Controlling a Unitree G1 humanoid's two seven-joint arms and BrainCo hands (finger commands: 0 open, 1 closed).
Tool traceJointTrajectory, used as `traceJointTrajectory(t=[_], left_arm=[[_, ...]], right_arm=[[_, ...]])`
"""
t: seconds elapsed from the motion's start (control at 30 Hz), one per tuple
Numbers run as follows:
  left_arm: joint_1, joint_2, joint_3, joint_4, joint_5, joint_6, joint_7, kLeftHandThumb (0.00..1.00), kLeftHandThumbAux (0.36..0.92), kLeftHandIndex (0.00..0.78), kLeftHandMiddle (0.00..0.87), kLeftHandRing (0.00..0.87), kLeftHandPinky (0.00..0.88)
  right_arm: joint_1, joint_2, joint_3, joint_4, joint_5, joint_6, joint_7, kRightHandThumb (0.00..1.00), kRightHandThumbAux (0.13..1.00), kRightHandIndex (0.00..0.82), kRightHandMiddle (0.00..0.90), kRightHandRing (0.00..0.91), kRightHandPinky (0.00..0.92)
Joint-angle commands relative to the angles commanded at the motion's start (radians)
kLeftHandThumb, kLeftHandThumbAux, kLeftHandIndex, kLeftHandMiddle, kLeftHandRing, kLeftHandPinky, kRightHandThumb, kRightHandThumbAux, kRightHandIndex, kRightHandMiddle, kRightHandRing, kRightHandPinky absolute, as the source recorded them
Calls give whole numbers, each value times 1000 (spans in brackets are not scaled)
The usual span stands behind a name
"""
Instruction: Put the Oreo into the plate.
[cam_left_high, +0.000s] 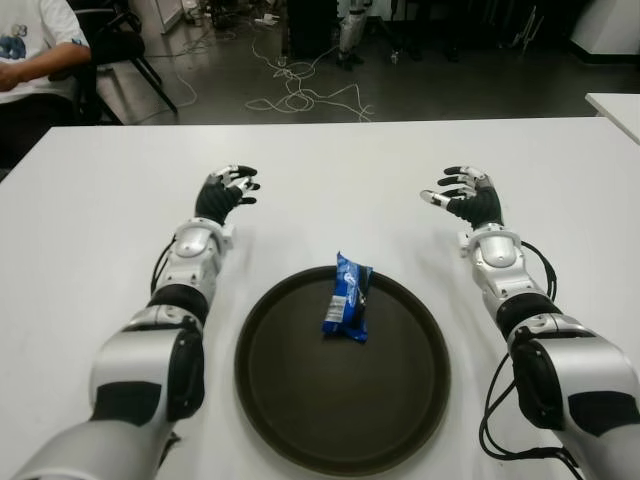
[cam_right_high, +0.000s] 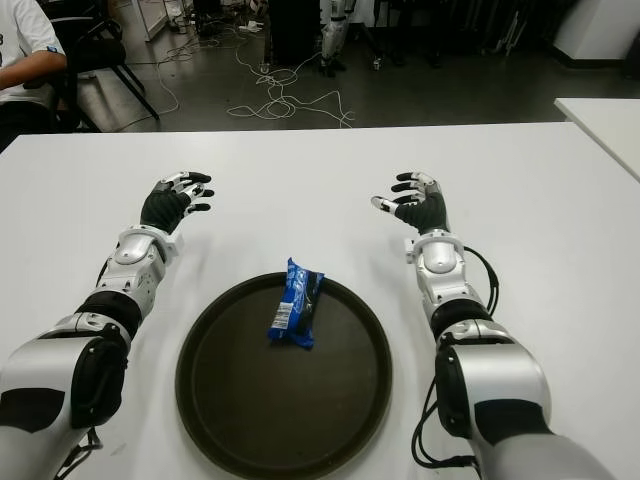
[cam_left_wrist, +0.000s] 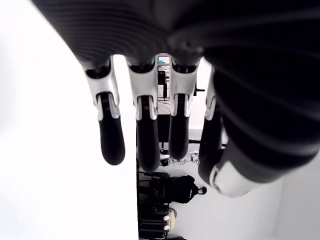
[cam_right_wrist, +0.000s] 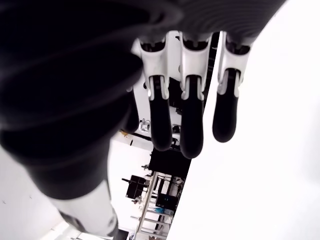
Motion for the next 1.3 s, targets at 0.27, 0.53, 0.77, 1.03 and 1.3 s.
traceJointTrajectory(t=[0.27, 0.53, 0.77, 1.03, 1.3], left_arm=[[-1, -1, 0, -1, -1, 2, 0, 673, 730, 397, 291, 324, 394], [-1, -1, -1, -1, 0, 4, 2, 673, 729, 398, 289, 326, 394], [-1, 0, -6, -2, 4, 4, 1, 673, 730, 397, 289, 324, 392], [-2, 0, -6, -1, 4, 8, -1, 674, 731, 397, 286, 322, 393], [-2, -1, -5, -2, 2, 10, 0, 671, 731, 397, 287, 326, 393]], right_arm=[[1, -1, 7, 1, -5, -9, -13, 170, 858, 356, 414, 445, 465], [1, 0, 3, 1, 6, -5, -7, 181, 861, 364, 411, 438, 446], [2, 1, -4, -1, 13, -11, 6, 188, 863, 350, 405, 437, 453], [4, 2, -4, -1, 8, -20, -2, 174, 855, 361, 407, 437, 455], [4, 1, 2, 1, 1, -24, -16, 164, 858, 371, 410, 439, 458]])
